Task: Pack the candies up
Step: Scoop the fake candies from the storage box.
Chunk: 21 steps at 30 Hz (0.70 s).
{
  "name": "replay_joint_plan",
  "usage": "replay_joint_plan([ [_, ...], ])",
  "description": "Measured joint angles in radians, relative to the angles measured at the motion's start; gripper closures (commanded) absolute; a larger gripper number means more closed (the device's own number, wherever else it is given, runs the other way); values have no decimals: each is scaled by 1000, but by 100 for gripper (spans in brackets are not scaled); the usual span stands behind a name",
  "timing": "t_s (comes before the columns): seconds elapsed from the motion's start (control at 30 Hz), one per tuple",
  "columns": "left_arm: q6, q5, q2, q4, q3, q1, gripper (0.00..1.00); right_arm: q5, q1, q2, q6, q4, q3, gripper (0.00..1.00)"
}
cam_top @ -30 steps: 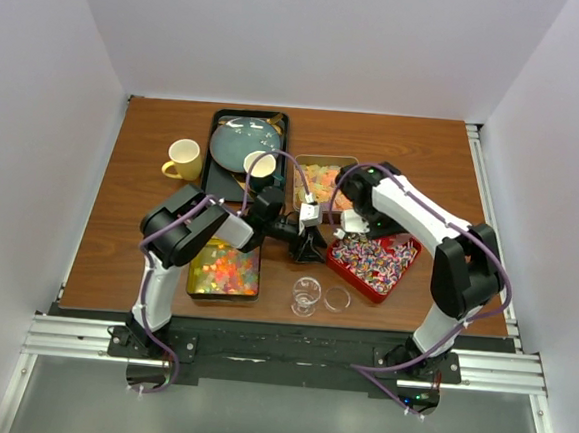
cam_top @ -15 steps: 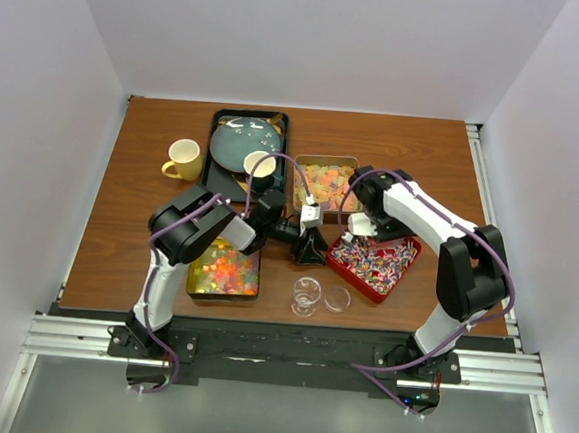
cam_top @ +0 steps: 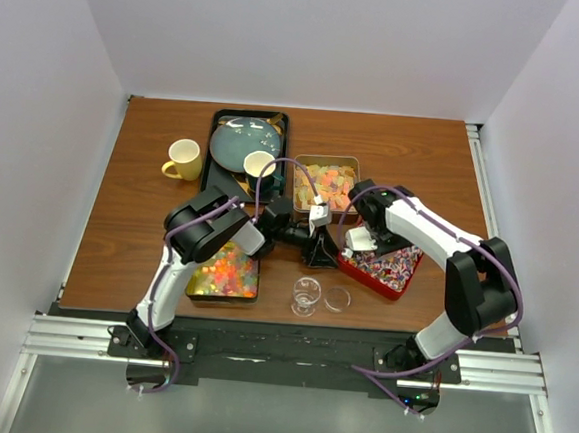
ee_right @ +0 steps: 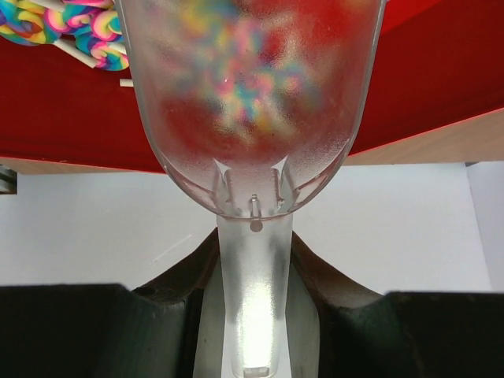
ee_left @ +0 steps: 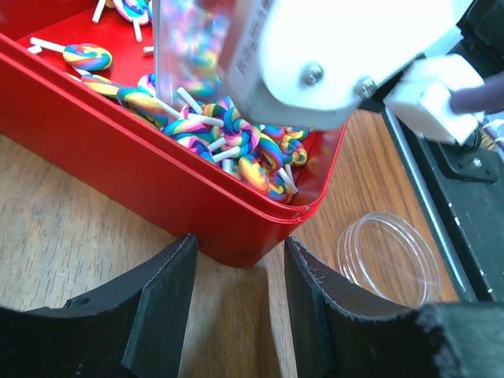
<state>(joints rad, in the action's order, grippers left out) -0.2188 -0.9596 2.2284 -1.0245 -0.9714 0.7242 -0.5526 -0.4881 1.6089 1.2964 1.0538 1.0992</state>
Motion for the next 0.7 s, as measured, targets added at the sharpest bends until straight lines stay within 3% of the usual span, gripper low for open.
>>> replay_joint_plan([
  [0.33, -86, 6, 32, -62, -15, 1, 49, 80, -50, 129, -149, 69, 81, 100],
  [0.7, -103, -6, 33, -47, -24, -15, 49, 190, -13, 115, -330, 81, 66, 100],
])
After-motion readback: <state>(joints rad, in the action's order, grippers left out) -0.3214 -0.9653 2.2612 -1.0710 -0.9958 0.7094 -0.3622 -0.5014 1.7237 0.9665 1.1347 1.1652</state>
